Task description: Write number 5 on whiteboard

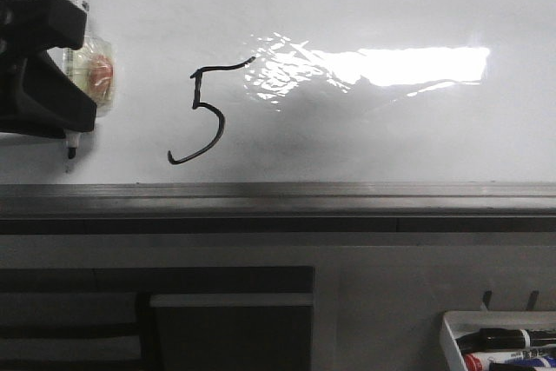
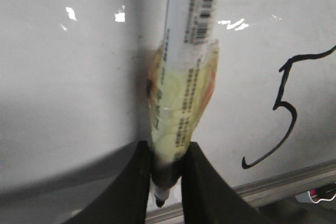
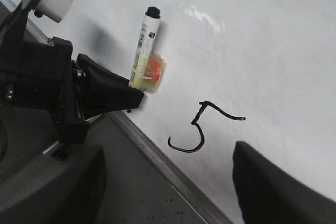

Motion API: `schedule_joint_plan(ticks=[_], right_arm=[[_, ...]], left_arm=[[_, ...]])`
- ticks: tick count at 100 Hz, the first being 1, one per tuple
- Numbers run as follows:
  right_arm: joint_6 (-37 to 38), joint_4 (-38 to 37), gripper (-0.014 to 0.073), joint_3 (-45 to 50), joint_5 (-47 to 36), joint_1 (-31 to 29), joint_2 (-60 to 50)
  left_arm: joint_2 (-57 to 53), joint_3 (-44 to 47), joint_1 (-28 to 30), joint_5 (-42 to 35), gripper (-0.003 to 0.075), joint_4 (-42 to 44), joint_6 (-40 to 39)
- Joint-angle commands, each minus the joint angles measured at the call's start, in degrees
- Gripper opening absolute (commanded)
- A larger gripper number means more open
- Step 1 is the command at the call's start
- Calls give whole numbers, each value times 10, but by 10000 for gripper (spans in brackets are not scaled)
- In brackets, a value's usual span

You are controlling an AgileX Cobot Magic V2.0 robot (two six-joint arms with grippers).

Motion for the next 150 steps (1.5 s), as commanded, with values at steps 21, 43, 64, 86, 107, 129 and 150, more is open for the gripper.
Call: schedule_joint_plan(ticks=[21,43,64,86,107,129,150], right_arm=[[-5,-6,449,-15,-27,-3,-16],[-5,-5,449,-15,-39,-3,-16],[-5,-5,449,-15,-39,-3,-16],[-5,-5,104,5,-51,-3,-29],[-5,-10,-60,103,-143,-3,-100],[-5,-30,-60,271,-281,-3,-231],[-5,-30,-60,409,-326,-3,-372]], left_arm=[[-4,-17,4,-24,118,-8,-4],[-31,-17,4,-22,281,-8,-4],[-79,-17,4,-11,281,-4,-4],[-168,-17,1,6,244,23,-3],[-282,-3,1,4,-20,75,-1],[-407,95,1,-65,-20,111,-1],[-497,198,1,-118,-20,123,-1]])
